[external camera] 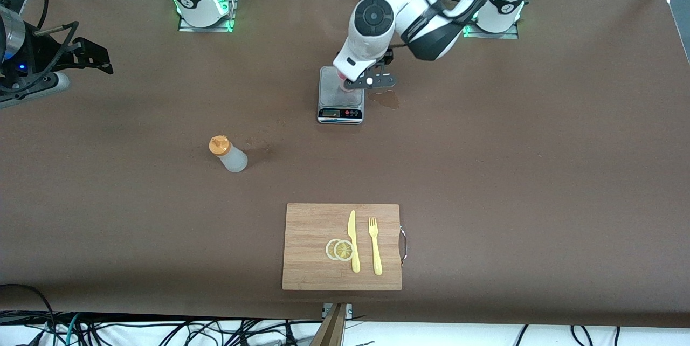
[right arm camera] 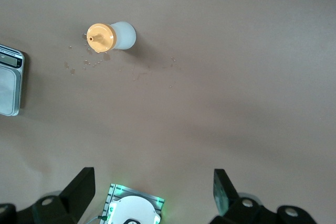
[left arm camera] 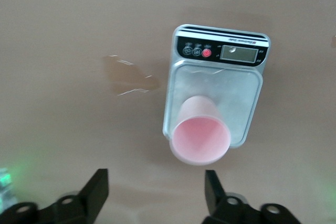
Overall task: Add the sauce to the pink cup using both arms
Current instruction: 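Carry the pink cup onto the scale and release it, then raise the left gripper away while the right gripper approaches the bottle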
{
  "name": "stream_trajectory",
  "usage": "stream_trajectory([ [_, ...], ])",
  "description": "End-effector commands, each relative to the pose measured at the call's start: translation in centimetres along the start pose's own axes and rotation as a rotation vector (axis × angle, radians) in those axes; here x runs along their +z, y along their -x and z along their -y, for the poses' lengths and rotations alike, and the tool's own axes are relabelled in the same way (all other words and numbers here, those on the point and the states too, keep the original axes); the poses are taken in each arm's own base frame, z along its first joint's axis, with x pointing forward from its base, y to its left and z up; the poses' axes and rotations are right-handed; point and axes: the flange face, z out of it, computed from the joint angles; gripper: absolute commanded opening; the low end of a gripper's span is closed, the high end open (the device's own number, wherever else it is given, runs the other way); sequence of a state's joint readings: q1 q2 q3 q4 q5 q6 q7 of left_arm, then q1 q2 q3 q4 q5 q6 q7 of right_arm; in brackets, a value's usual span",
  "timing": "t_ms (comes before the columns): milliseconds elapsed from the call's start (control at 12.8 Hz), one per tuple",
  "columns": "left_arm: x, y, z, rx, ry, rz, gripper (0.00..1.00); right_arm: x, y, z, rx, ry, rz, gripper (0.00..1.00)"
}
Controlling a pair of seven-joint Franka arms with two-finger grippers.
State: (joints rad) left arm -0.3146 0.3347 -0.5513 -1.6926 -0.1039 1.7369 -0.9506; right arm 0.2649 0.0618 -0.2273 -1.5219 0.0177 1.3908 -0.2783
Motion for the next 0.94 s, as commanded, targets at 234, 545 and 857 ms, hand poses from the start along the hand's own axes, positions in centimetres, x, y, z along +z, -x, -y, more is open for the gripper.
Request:
stream_trajectory([
  [234,-12.3,-9.6,12.8,0.015,0.037,-0.007,1.0,3.0,0.5,2.4,-0.144,-0.198,0.019,1.0],
  [545,-17.4,-13.8,24.5,0.146,0.096,-0.103,1.0,5.9,0.1,2.6,-0.348,-0.28,-0.046,1.0],
  [857,-19.6,-11.9,33.3,0.235,0.034,-0.271,1.0,11.3,-0.6,-0.8,-0.546,-0.361,-0.18,1.0],
])
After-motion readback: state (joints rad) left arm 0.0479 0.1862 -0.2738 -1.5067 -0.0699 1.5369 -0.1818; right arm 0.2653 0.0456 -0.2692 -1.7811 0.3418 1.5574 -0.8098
